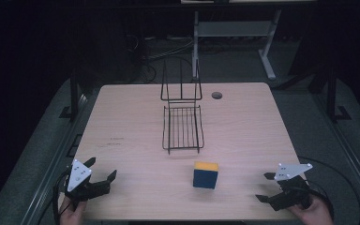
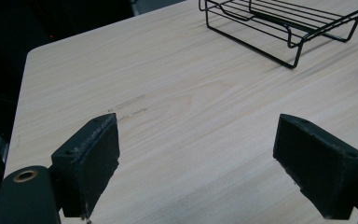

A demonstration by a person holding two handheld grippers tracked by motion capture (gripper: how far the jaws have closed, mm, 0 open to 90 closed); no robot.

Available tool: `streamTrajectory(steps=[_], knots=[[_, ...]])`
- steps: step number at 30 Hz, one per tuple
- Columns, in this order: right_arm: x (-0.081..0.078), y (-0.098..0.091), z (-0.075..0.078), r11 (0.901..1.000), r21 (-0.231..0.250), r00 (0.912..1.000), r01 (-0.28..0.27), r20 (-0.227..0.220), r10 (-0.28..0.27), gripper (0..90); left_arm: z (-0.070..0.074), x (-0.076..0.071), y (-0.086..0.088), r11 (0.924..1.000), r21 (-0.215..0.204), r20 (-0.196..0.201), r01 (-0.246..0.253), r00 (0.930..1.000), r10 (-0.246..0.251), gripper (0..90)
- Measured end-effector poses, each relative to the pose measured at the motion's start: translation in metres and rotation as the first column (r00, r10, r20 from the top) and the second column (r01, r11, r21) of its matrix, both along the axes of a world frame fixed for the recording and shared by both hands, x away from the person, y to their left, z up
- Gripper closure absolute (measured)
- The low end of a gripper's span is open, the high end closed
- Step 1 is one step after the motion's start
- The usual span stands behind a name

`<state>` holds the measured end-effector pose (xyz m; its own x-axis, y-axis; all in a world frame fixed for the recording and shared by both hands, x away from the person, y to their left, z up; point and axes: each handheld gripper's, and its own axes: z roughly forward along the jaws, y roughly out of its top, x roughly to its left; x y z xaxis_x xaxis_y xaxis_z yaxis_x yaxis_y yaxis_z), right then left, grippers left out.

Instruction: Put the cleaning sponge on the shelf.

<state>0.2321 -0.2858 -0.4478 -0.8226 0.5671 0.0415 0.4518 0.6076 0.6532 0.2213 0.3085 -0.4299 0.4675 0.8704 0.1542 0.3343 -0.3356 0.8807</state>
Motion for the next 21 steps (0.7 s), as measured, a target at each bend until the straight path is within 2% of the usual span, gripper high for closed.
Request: streamTrajectory(steps=[7,13,17,21], knots=[[-0.001,0.006,0.0,0.9999,0.008,0.9999,-0.013,-0.004,0.013,16.6,0.0,-0.001,0.001,0.9999,-0.006,0.001,-0.009,1.0,0.009,13.9],[-0.002,0.015,0.003,0.9994,-0.007,0.9994,-0.033,0.002,0.033,16.7,0.0,0.001,0.0,1.0,0.0,-0.001,-0.003,1.0,0.003,13.9],[0.0,0.02,0.006,0.9989,0.007,0.9989,-0.046,0.002,0.046,16.6,0.0,0.0,-0.001,1.0,0.001,-0.002,0.0,1.0,0.0,13.9],[0.0,0.027,0.007,0.9976,-0.005,0.9976,-0.069,-0.002,0.069,16.6,0.0,0.0,0.0,1.0,-0.001,0.001,-0.002,1.0,0.002,13.9]])
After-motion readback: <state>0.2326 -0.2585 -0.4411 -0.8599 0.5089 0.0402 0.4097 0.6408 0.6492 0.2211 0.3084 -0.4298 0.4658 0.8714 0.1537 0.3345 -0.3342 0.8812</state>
